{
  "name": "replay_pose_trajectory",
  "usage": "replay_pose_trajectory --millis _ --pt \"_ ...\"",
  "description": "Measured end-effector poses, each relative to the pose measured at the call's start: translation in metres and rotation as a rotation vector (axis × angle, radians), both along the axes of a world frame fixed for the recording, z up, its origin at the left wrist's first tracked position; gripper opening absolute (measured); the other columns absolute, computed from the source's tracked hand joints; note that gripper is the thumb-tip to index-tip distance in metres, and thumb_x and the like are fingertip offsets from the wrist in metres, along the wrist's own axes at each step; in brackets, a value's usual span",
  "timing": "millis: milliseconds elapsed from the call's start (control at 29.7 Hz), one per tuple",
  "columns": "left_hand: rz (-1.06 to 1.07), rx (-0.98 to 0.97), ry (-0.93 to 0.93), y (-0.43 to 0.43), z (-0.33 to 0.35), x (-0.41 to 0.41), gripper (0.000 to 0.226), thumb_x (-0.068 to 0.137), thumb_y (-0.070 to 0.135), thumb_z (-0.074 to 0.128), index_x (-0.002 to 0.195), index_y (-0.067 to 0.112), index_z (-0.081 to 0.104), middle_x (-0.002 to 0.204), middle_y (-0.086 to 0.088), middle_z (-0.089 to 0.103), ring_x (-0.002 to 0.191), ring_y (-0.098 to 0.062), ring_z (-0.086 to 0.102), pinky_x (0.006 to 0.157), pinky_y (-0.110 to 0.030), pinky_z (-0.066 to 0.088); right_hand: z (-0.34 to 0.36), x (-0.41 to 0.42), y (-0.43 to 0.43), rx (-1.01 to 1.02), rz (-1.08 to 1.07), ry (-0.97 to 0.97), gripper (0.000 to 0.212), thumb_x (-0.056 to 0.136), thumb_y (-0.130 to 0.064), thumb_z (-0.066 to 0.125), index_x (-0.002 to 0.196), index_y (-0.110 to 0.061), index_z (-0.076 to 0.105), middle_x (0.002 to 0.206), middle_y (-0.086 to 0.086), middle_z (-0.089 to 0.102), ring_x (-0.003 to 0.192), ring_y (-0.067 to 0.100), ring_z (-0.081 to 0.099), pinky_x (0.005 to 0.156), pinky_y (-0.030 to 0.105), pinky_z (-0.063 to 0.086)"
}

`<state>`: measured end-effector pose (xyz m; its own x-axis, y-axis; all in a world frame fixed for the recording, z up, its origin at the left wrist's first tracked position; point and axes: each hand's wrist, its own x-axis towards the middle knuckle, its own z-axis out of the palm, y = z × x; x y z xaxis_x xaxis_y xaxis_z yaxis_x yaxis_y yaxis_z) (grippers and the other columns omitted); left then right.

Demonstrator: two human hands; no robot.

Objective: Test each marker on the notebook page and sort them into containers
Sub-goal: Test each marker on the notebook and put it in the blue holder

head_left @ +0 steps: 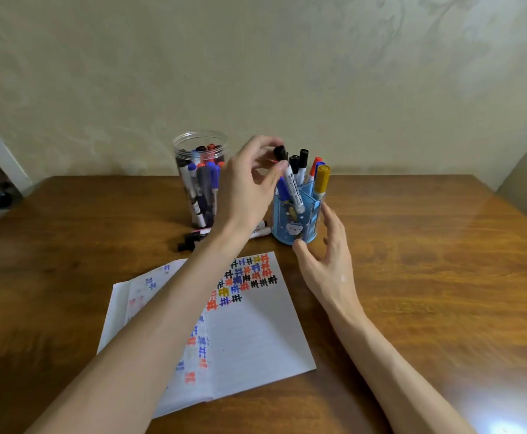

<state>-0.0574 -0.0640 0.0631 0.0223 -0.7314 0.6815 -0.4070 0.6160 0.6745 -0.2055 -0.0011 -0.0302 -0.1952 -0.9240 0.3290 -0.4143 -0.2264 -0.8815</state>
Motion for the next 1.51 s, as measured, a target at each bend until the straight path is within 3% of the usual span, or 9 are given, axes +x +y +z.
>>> replay_pose_trajectory --millis 202,370,471,572,672,841,1210,1378,1513 --pt "0.180 -0.009 -0.346 -0.009 -0.026 -0.005 0.035 0.088 0.027 0.079 0.123 0.027 0.074 0.113 0.004 0.063 0.107 -0.012 0.055 0.090 -0.027 0.049 0.002 0.002 0.002 -0.016 0.026 -0.035 0.082 0.089 -0.034 0.064 0.163 -0.030 0.029 0.164 -0.010 0.037 0.149 0.001 0.034 0.123 0.040 0.039" --pt "0.149 -0.063 -0.335 -0.002 -0.037 0.006 0.050 0.090 0.018 0.076 0.138 0.025 0.064 0.123 -0.004 0.052 0.110 -0.011 0.052 0.100 -0.022 0.047 -0.001 0.004 0.002 -0.046 0.013 -0.024 0.076 0.094 -0.020 0.070 0.160 -0.028 0.032 0.149 -0.017 0.038 0.138 -0.007 0.039 0.116 0.042 0.047" --pt "0.161 0.011 -0.248 0.005 -0.043 0.026 0.054 0.092 0.017 0.075 0.143 0.025 0.058 0.126 0.001 0.051 0.106 -0.004 0.050 0.093 -0.009 0.043 -0.002 0.005 0.002 -0.041 -0.019 -0.021 0.071 0.094 -0.020 0.072 0.155 -0.027 0.036 0.142 -0.015 0.037 0.130 -0.002 0.045 0.106 0.029 0.053" --pt "0.249 0.096 -0.230 0.015 -0.056 0.060 0.044 0.089 0.013 0.076 0.130 0.021 0.063 0.113 0.004 0.056 0.095 -0.004 0.054 0.082 -0.011 0.047 -0.002 0.005 0.003 -0.025 -0.033 -0.002 0.068 0.094 -0.019 0.072 0.152 -0.023 0.039 0.142 -0.008 0.040 0.125 0.001 0.046 0.089 0.008 0.051" --pt "0.354 0.234 -0.292 0.023 -0.071 0.095 0.035 0.087 0.012 0.079 0.118 0.019 0.064 0.108 0.004 0.061 0.094 -0.007 0.058 0.072 -0.009 0.040 -0.003 0.009 0.004 -0.036 -0.031 0.045 0.066 0.094 -0.018 0.072 0.152 -0.022 0.040 0.143 -0.006 0.039 0.126 0.003 0.045 0.096 0.015 0.048" --pt "0.492 0.466 -0.443 0.031 -0.095 0.131 0.032 0.088 0.026 0.079 0.118 0.024 0.068 0.118 0.002 0.063 0.112 -0.019 0.056 0.087 -0.030 0.043 -0.007 0.017 0.007 -0.035 0.028 0.076 0.063 0.094 -0.018 0.071 0.150 -0.023 0.042 0.143 -0.007 0.038 0.128 0.003 0.045 0.093 0.009 0.043" --pt "0.463 0.413 -0.406 0.029 -0.107 0.130 0.028 0.091 0.032 0.076 0.118 0.024 0.071 0.106 0.006 0.067 0.100 -0.016 0.058 0.090 -0.043 0.052 -0.015 0.021 0.006 -0.015 0.129 0.081 0.054 0.093 -0.023 0.072 0.143 -0.025 0.050 0.138 -0.003 0.047 0.127 0.011 0.056 0.102 0.035 0.057" --pt "0.511 0.377 -0.408 0.030 -0.106 0.134 0.018 0.092 0.030 0.075 0.109 0.023 0.073 0.108 0.004 0.069 0.101 -0.015 0.056 0.087 -0.035 0.044 -0.016 0.022 0.007 0.006 0.173 0.098 0.049 0.091 -0.033 0.069 0.137 -0.030 0.054 0.133 -0.008 0.049 0.119 0.016 0.062 0.094 0.043 0.062" --pt "0.529 0.338 -0.300 0.040 -0.095 0.132 0.018 0.094 0.029 0.072 0.111 0.022 0.073 0.107 0.009 0.067 0.096 -0.007 0.055 0.073 -0.018 0.037 -0.016 0.023 0.006 -0.063 0.151 0.165 0.018 0.093 -0.036 0.068 0.111 -0.032 0.069 0.107 -0.017 0.061 0.099 0.010 0.062 0.081 0.035 0.059"
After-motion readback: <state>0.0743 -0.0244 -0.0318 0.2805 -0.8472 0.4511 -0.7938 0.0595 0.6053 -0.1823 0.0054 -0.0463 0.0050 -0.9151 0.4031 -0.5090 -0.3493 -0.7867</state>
